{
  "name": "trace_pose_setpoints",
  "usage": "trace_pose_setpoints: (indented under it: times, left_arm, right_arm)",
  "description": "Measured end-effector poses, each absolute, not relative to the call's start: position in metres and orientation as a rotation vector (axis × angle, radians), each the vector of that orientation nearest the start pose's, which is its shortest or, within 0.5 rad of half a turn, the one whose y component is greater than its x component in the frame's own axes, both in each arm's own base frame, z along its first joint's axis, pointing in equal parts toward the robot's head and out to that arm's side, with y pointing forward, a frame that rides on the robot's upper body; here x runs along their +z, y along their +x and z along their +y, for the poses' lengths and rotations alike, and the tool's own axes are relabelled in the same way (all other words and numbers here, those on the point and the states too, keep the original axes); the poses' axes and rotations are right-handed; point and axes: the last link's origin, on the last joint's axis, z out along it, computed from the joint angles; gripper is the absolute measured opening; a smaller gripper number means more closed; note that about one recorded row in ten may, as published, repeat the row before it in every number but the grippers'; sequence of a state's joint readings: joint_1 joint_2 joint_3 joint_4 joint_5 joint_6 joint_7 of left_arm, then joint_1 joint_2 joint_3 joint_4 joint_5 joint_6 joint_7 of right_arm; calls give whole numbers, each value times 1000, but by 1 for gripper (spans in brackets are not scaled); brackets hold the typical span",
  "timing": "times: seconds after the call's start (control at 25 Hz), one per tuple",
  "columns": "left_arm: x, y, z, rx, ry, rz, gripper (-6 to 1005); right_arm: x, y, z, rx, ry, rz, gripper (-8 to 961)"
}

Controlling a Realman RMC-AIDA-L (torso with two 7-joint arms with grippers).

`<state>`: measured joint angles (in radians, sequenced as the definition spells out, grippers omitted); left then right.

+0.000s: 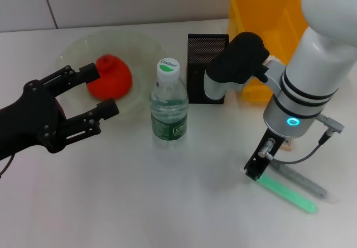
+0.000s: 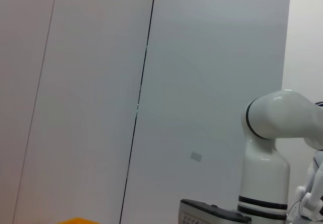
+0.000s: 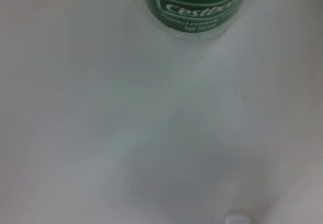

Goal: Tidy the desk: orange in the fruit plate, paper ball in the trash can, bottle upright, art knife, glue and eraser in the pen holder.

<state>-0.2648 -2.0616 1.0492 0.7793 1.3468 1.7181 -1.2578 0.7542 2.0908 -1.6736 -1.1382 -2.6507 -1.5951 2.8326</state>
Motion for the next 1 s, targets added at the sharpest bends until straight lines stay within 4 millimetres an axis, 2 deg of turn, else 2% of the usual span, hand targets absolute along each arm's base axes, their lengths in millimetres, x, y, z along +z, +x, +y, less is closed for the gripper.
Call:
trace_pose_setpoints:
  times: [0.28, 1.0]
  left_arm:
    - [29, -240, 276, -1247, -2558, -356, 784]
    - [30, -241, 275, -1253, -2556, -356, 784]
  right_arm:
    - [-56, 172, 337, -902, -2539, 1004, 107]
    - [-56, 173, 335, -903, -2530, 1022, 95]
